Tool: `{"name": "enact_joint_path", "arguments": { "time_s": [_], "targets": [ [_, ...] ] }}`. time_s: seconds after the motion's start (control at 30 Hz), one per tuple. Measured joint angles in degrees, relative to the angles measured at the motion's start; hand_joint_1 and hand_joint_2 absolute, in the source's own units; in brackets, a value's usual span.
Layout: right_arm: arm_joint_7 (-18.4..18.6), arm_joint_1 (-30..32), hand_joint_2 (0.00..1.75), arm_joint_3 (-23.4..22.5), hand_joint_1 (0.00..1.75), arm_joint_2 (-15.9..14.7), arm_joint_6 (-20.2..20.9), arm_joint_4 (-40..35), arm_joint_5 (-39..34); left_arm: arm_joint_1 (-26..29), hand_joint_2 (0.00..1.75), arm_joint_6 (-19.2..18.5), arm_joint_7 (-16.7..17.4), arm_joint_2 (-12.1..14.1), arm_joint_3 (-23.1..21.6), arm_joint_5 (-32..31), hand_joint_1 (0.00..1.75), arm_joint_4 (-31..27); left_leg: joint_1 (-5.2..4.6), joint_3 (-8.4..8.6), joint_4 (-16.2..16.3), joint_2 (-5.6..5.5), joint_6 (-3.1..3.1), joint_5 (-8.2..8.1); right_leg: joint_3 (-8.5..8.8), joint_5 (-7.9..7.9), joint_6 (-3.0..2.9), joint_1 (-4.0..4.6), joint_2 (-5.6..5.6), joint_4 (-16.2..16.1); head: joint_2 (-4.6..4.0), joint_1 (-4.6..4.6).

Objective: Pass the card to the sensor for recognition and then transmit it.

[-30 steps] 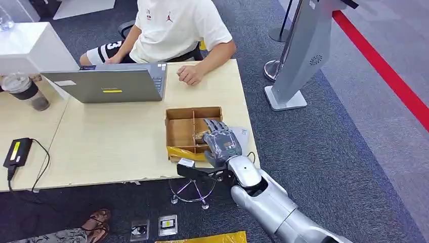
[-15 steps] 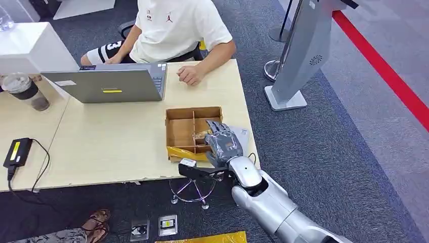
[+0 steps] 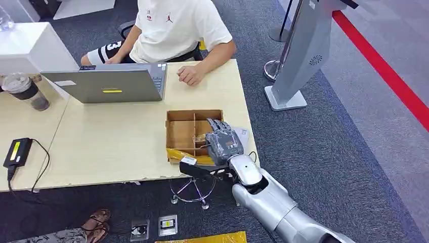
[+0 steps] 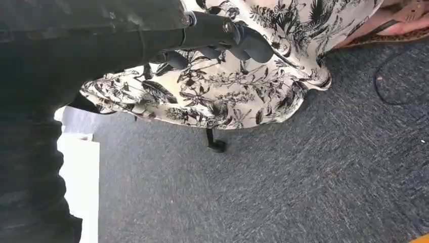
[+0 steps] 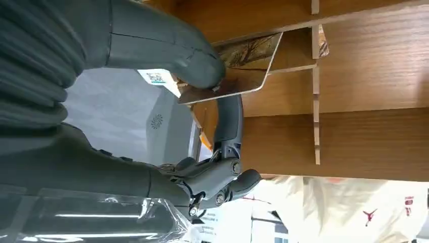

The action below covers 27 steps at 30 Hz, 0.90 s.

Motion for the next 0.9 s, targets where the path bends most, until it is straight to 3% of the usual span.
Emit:
{"name": "enact_joint_path", "arguments": {
  "time_s": [0.13,0.2,0.4,0.53,0.73,0.9],
  "targets": [
    [-0.1,-0.2,1.75,0.0,1.57,0.3,0.0,0.4,0.1,0.0,1.75,0.0,0.0,-0.1,0.0,0.0,0.0,0.0,0.0,0.0,0.0,0.0,0.0,0.0,0.0,0.0,0.0,0.0,0.0,0.0,0.0,-0.02],
    [-0.2,-0.3,1.75,0.0,1.75,0.4,0.0,0.6,0.3,0.0,1.75,0.0,0.0,-0.2,0.0,0.0,0.0,0.0,0.0,0.0,0.0,0.0,0.0,0.0,0.0,0.0,0.0,0.0,-0.01,0.0,0.0,0.0],
    [-0.9,-0.3,1.75,0.0,1.75,0.9,-2.2,1.0,0.7,0.0,1.75,0.1,0.0,-0.3,0.0,0.1,0.0,0.0,0.0,0.0,0.0,0.0,0.0,0.0,0.0,0.0,0.0,0.0,0.0,0.0,0.0,-0.02],
    [-1.1,0.0,1.75,-0.4,1.75,1.0,-8.4,-0.6,1.6,0.0,1.75,0.1,0.4,-0.3,0.0,0.2,0.0,0.0,0.0,0.01,0.0,0.01,0.0,0.0,-0.01,0.0,0.0,0.0,0.01,0.0,0.0,0.0],
    [-0.5,1.0,1.75,-2.0,1.75,0.6,-12.7,-7.7,2.6,0.1,1.75,0.4,0.9,-0.5,0.0,0.2,0.0,0.0,0.0,0.02,0.0,0.02,0.0,0.0,-0.02,0.0,0.0,0.0,0.02,0.0,0.0,-0.02],
    [-2.6,3.3,1.75,-4.2,1.75,0.1,-26.7,-17.4,1.8,0.4,1.75,1.2,2.1,-0.7,0.1,0.7,0.0,0.0,0.0,0.04,0.0,0.07,0.0,0.0,-0.02,0.0,0.0,0.0,0.06,0.0,0.0,0.0]
  ]
}}
